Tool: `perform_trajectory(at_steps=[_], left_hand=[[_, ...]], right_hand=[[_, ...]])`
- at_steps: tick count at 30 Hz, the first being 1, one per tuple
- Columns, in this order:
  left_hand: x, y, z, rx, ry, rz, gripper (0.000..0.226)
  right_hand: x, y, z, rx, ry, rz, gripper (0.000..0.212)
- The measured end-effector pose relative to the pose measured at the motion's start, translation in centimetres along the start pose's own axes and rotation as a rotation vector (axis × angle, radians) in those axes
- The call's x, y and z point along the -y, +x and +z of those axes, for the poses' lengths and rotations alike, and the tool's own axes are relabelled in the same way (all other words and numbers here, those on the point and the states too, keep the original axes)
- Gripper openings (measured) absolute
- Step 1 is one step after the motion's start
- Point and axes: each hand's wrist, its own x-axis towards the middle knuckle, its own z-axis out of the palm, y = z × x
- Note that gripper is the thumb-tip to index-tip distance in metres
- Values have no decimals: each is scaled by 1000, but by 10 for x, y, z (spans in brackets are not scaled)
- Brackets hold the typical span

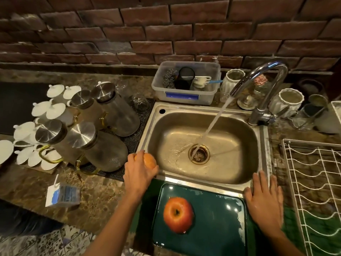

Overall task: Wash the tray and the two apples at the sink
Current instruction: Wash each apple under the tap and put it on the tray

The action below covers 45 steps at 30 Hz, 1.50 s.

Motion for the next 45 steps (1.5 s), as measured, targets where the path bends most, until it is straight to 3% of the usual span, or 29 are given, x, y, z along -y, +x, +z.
perform_trajectory(at_steps=[7,12,16,18,21,26,30,33,37,40,43,45], left_hand=[[-122,39,37,132,-94,235,90],[-184,48,59,194,-155,324,85],[-211,48,68,218,-203,328,81],[-219,49,70,237,-233,305,82],[-228,49,73,286,-273,258,85],[-233,50,76,322,-278,169,92],[-223,50,75,253,-316,267,69],[-217,53,72,199,-373,363,36],[-209,55,72,200,-358,617,27],[-216,59,73,158,-497,324,24],[-228,68,73,168,-699,-150,21],[-232,73,68,201,-898,-380,15]], right_hand=[[2,2,-1,81,-3,33,71],[8,-2,-12,37,59,42,71],[33,9,-28,3,171,79,50],[62,32,-52,113,538,165,39],[112,79,-103,256,1350,255,36],[147,119,-123,528,1961,483,52],[155,128,-117,597,1980,641,51],[159,140,-121,723,1879,629,40],[162,149,-127,831,1669,676,49],[169,152,-128,748,1705,639,45],[178,149,-127,494,1684,385,21],[185,141,-125,356,1607,218,20]])
